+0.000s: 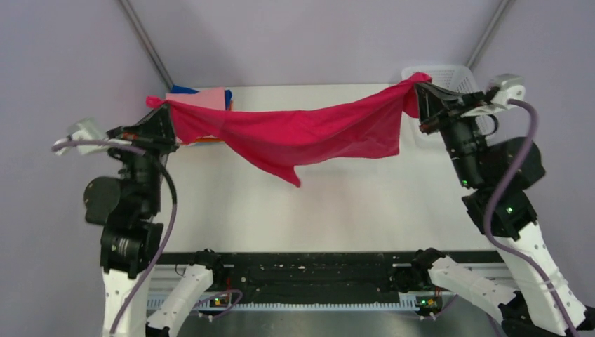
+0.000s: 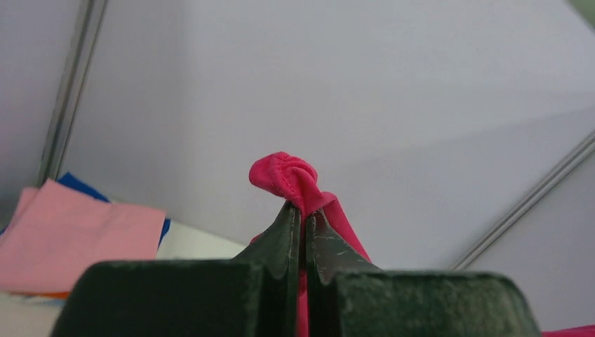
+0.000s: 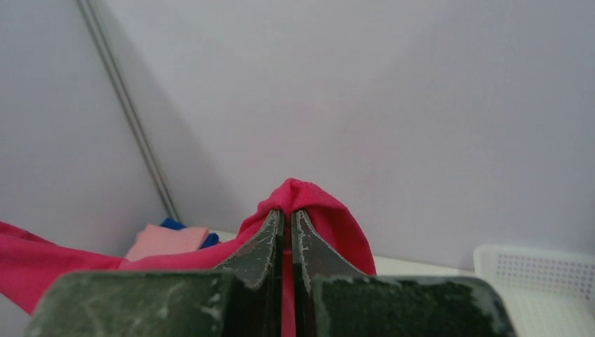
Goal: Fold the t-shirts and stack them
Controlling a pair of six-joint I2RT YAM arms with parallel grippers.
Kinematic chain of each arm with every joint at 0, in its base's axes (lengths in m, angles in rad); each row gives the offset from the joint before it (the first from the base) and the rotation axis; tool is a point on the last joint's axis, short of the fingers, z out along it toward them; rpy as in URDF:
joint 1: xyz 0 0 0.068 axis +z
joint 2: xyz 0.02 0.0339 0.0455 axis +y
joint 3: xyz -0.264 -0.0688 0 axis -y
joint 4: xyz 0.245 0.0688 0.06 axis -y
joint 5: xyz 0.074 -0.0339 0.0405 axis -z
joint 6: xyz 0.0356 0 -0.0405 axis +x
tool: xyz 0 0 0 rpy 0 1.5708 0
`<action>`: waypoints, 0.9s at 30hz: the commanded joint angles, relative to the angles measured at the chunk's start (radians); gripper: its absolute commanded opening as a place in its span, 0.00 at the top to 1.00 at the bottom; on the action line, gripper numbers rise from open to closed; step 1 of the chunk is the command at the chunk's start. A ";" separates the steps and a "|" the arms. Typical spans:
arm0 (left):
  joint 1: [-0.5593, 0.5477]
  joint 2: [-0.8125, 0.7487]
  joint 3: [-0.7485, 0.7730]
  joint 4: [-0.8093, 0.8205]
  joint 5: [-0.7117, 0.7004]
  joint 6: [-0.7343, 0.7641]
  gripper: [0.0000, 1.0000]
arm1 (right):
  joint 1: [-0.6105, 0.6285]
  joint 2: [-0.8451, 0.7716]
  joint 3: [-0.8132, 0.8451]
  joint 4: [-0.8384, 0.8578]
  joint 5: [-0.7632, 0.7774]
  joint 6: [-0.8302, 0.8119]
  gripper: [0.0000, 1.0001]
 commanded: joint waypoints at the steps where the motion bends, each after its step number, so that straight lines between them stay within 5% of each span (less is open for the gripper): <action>1: 0.002 -0.063 0.073 0.023 -0.014 0.070 1.00 | -0.004 -0.061 0.112 -0.048 -0.165 -0.010 1.00; 9: 0.002 -0.057 0.145 0.006 0.011 0.080 1.00 | -0.005 -0.069 0.191 -0.099 -0.123 -0.046 1.00; 14: 0.002 0.016 0.096 0.024 -0.001 0.054 1.00 | -0.003 0.039 0.164 -0.048 0.113 -0.184 1.00; 18: 0.002 0.136 -0.006 0.020 -0.091 0.015 1.00 | -0.019 0.174 0.066 0.112 0.330 -0.316 1.00; 21: 0.013 0.300 -0.091 0.005 -0.215 -0.024 1.00 | -0.130 0.314 0.019 0.150 0.291 -0.253 1.00; 24: 0.063 0.499 -0.141 -0.049 -0.164 -0.087 1.00 | -0.182 0.509 -0.041 0.229 0.306 -0.221 1.00; 25: 0.085 0.576 -0.150 -0.055 -0.133 -0.111 0.96 | -0.185 0.593 -0.044 0.248 0.309 -0.217 1.00; 27: 0.126 0.731 -0.120 -0.126 -0.069 -0.176 0.62 | -0.196 0.757 -0.021 0.270 0.274 -0.194 1.00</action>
